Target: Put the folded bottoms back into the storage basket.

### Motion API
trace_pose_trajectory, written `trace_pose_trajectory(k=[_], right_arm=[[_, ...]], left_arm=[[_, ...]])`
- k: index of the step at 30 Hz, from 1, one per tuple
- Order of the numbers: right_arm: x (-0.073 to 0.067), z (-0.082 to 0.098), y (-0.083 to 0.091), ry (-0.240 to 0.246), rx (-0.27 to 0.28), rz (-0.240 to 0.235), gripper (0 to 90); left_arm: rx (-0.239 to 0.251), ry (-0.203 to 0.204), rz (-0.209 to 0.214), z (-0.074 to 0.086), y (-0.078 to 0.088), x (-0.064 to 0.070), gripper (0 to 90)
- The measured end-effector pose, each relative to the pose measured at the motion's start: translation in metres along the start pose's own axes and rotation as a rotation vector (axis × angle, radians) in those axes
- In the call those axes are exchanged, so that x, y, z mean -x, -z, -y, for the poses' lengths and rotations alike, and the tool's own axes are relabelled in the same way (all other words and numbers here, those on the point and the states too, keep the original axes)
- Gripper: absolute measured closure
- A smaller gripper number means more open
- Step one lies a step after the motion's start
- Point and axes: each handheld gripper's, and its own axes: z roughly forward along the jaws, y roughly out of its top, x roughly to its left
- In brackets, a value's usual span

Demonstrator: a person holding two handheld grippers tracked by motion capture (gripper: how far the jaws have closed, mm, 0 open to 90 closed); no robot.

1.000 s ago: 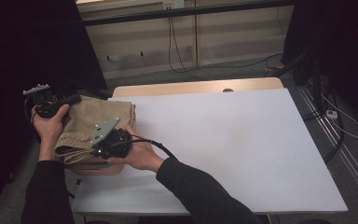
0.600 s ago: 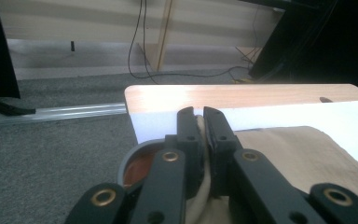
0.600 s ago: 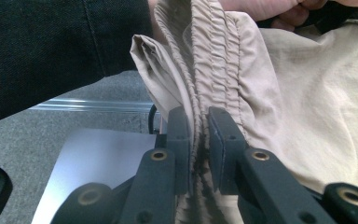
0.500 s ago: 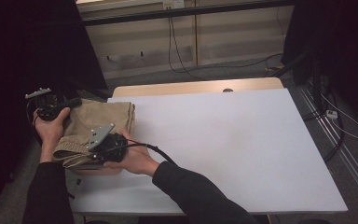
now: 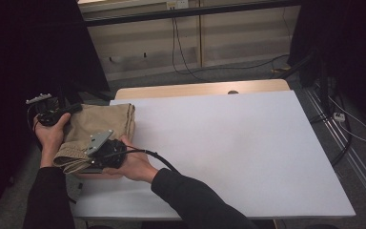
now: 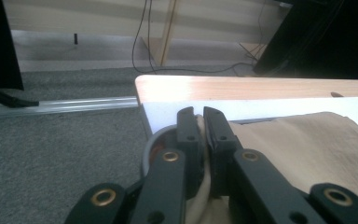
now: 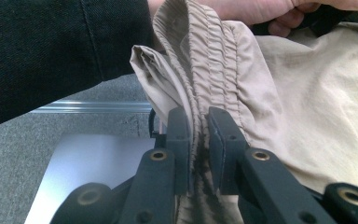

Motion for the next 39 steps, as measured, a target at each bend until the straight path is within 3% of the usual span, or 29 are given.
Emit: trace_pose_trajectory(k=[8,14,39], right_arm=[[0.000,0.001,-0.009,-0.010,-0.006,-0.002,79.6],[0.001,0.003,-0.013,-0.017,-0.009,0.001,79.6],[0.004,0.013,-0.029,-0.061,-0.053,-0.018,79.0]], left_arm=[[-0.024,0.007,-0.019,0.007,-0.003,-0.009,86.7],[-0.036,0.005,-0.009,0.008,-0.008,-0.012,86.7],[-0.077,-0.014,-0.005,0.009,-0.019,-0.012,86.4]])
